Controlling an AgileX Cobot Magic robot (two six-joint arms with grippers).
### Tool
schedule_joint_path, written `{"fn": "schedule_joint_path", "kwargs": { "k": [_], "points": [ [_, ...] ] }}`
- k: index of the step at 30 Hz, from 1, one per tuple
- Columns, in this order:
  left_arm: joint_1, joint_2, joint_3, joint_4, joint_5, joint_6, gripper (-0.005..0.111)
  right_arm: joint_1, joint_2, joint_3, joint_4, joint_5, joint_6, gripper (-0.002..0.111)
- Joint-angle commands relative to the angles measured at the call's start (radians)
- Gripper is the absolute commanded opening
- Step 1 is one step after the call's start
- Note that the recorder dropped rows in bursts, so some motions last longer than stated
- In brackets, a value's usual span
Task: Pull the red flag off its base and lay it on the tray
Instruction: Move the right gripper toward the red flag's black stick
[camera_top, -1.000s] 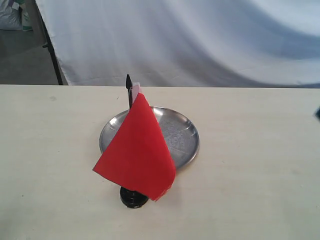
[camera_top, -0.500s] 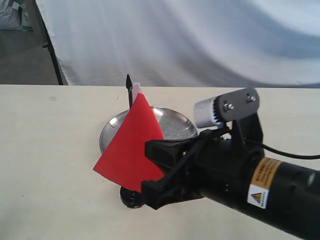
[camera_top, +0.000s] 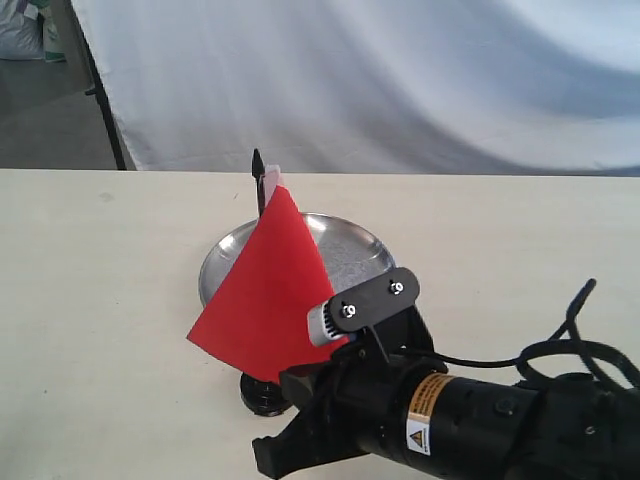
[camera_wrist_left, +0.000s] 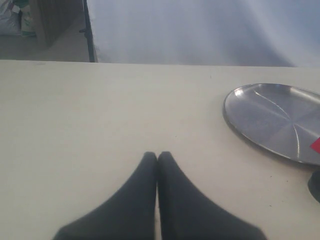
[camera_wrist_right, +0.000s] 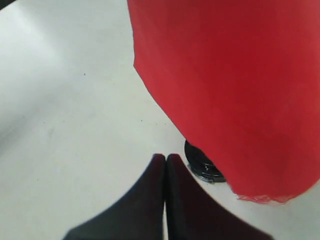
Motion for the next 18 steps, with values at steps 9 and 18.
{"fn": "schedule_joint_path", "kwargs": {
  "k": [9,18],
  "points": [
    [0.001,-0.003,0.003,-0.004,-0.005,-0.001,0.000,0.003,0.072,-0.016,-0.009,-0.133,-0.083,0.000],
    [0.001,-0.003,0.003,-0.004,-0.005,-0.001,0.000,0.003,0.078,-0.027,0.000,-0.129,-0.164,0.025]
  ]
}}
